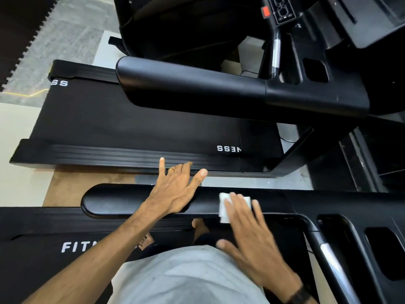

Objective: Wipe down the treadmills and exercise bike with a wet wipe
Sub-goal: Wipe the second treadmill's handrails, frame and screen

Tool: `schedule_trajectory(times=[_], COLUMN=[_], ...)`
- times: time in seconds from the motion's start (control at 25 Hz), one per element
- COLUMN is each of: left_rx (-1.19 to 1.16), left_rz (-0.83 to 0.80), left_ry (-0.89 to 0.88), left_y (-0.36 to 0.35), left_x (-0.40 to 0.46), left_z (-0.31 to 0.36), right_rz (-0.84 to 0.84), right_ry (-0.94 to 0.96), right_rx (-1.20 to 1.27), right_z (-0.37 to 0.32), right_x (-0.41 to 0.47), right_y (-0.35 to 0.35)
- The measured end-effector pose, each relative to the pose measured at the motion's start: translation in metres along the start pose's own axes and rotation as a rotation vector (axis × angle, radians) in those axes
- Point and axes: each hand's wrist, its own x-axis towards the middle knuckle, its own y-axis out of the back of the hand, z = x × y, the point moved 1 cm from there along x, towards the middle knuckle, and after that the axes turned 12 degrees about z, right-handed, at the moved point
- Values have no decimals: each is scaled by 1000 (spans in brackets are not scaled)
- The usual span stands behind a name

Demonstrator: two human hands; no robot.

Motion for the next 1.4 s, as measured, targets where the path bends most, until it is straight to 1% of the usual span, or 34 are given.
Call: schedule_trajectory(times=[0.08, 0.12, 0.2, 0.24, 0.28, 0.36, 0.4, 0.44, 0.48, 0.52, 0.64, 0.72, 0.76, 0.84, 0.92, 0.96, 1.0, 1.08, 1.16, 1.2, 1.24, 1.28, 1.32, 1.4], left_rx=[21, 35, 62, 73, 80, 83, 82, 79, 77, 74, 73, 69, 55, -14, -103, -127, -138, -149, -157, -156, -159, -174, -207, -333], left_rz=[-1, -6, -13, -19, -28, -25, -16, -4, 5, 6, -6, -14, -18, -24, -11, 6, 25, 44, 24, 11, -1, -9, -13, -3], left_ry=[-18, -29, -46, -48, -46, -36, -28, -20, -10, -4, -3, 5, 16, 53, 103, 113, 116, 126, 121, 110, 98, 95, 104, 130], left_y=[-1, -1, -3, -3, -3, -2, -2, -1, -1, -1, 1, 0, 0, 2, 4, 5, 6, 6, 5, 5, 3, 3, 4, 7], left_x=[0, 0, 1, 2, 2, 1, 0, 0, -1, -1, 1, 1, 1, 2, 2, 2, 1, 0, 1, 1, 2, 3, 3, 2], left_z=[1, 1, 2, 2, 1, 0, 0, 1, 1, 2, 3, 5, 5, 3, -1, -2, -2, 0, 3, 5, 5, 3, 2, 0], right_rz=[-29, -60, -98, -131, -144, -133, -121, -98, -77, -83, -228, -346, -415, -475, -398, -364, -344, -337, -405, -459, -504, -536, -537, -456], right_ry=[-183, -277, -373, -352, -278, -70, -3, 24, 5, -55, -335, -434, -428, -290, -116, -105, -138, -271, -438, -490, -503, -484, -422, -237], right_rx=[-60, -48, -16, -3, 24, 108, 142, 145, 122, 74, -8, 59, 117, 200, 292, 346, 384, 318, 193, 193, 230, 271, 287, 261], right_z=[33, 42, 38, 24, 6, -23, -27, -21, -7, 10, 45, 46, 35, 5, -15, -13, -3, 32, 57, 59, 53, 39, 21, -10], right_x=[6, 21, 60, 75, 79, 60, 43, 27, 17, 15, 52, 100, 121, 143, 130, 116, 102, 89, 95, 106, 119, 130, 140, 141], right_y=[3, 3, 0, -2, -4, -4, -1, 3, 6, 8, 12, 7, 7, 0, 3, 9, 18, 30, 31, 27, 20, 13, 5, -3])
